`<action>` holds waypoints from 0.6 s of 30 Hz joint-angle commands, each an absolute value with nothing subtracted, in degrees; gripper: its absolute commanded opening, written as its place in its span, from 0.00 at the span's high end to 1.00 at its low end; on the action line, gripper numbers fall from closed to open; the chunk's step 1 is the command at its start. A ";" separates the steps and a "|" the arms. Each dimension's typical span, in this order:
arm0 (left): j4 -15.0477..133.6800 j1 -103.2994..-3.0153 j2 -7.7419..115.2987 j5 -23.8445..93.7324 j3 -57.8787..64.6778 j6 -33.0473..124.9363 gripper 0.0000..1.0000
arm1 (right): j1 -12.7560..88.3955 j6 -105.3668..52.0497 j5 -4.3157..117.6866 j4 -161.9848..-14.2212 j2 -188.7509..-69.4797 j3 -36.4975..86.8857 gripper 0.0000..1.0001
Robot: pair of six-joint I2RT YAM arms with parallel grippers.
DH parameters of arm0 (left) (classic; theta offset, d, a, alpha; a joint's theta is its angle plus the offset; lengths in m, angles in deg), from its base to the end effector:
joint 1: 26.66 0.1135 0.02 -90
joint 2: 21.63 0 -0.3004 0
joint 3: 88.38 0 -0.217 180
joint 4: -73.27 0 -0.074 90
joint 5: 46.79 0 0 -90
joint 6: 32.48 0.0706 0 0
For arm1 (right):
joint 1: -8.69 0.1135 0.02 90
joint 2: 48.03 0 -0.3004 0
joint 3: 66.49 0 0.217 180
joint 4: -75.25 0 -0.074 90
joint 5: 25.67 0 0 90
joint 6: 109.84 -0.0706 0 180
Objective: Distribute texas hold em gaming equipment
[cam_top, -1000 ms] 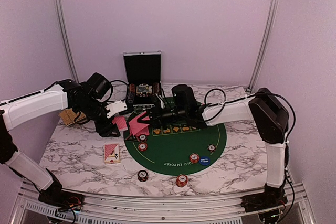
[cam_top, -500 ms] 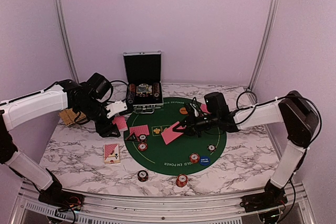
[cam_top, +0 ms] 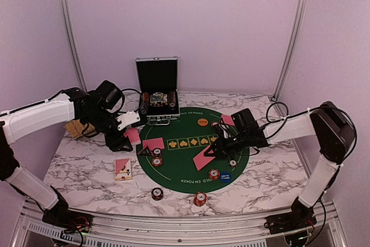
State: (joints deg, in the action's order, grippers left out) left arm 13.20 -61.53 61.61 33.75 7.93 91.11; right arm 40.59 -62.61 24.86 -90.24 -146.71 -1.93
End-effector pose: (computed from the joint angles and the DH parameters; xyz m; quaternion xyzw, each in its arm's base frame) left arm 0.2184 -0.1663 0.2896 0.5589 0.7830 -0.0825 0.2602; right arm 0.2564 0.2124 0.1923 -0.0353 0.8879 0.4528 0.0728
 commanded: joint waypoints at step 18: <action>13.58 -61.54 60.83 32.02 8.07 90.74 1.00 | 38.13 -49.76 35.64 -71.93 -146.95 3.61 0.72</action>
